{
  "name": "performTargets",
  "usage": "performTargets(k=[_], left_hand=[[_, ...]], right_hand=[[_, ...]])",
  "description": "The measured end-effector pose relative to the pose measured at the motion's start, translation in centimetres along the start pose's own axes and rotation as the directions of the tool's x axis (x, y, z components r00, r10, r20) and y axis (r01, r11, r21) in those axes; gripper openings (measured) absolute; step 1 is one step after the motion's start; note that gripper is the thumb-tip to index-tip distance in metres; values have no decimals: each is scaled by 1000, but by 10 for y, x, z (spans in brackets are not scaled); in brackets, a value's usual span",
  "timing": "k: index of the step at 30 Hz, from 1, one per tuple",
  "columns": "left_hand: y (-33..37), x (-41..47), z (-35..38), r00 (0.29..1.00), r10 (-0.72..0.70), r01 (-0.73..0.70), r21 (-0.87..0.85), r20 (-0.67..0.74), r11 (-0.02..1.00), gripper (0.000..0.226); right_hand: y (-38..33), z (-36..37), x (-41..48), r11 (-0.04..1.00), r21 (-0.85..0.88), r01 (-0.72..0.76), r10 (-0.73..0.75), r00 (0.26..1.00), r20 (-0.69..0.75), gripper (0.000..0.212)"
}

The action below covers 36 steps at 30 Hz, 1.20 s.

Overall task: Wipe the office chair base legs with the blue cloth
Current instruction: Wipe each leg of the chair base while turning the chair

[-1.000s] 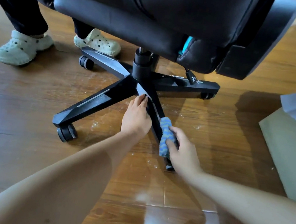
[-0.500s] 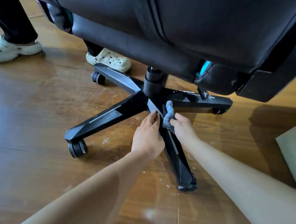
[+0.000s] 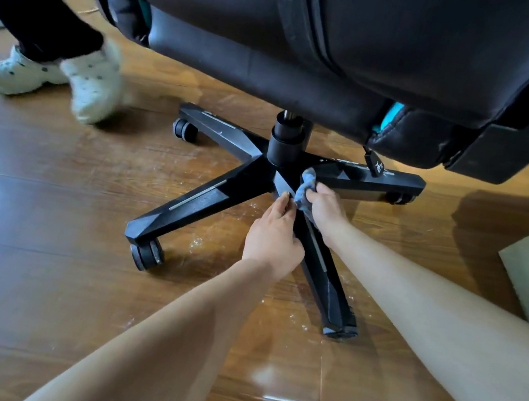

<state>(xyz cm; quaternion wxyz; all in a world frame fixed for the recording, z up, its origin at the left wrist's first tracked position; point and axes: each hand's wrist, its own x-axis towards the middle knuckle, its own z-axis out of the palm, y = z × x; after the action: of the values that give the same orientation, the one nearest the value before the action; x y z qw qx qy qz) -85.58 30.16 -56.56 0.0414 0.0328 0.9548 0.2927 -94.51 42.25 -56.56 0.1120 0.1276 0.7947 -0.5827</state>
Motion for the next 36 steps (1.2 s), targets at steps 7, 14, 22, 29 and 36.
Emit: performTargets(k=[7, 14, 22, 29, 36], left_hand=[[-5, -1, 3, 1000, 24, -24, 17, -15, 1000, 76], [3, -1, 4, 1000, -14, 13, -43, -9, 999, 83], [-3, -1, 6, 1000, -8, 5, -91, -28, 996, 80], [-7, -1, 11, 993, -38, 19, -168, -108, 986, 74], [-22, -8, 10, 989, -88, 61, -213, -120, 975, 62]], right_hand=[[45, -46, -53, 977, -209, 44, -29, 997, 74, 22], [13, -16, -23, 992, -112, 64, -65, 998, -14, 31], [25, -27, -56, 904, -386, 184, -201, 980, -4, 35], [98, -57, -180, 663, -586, 466, -497, 859, 122, 47], [89, -57, -156, 175, -749, 639, -521, 705, 481, 77]])
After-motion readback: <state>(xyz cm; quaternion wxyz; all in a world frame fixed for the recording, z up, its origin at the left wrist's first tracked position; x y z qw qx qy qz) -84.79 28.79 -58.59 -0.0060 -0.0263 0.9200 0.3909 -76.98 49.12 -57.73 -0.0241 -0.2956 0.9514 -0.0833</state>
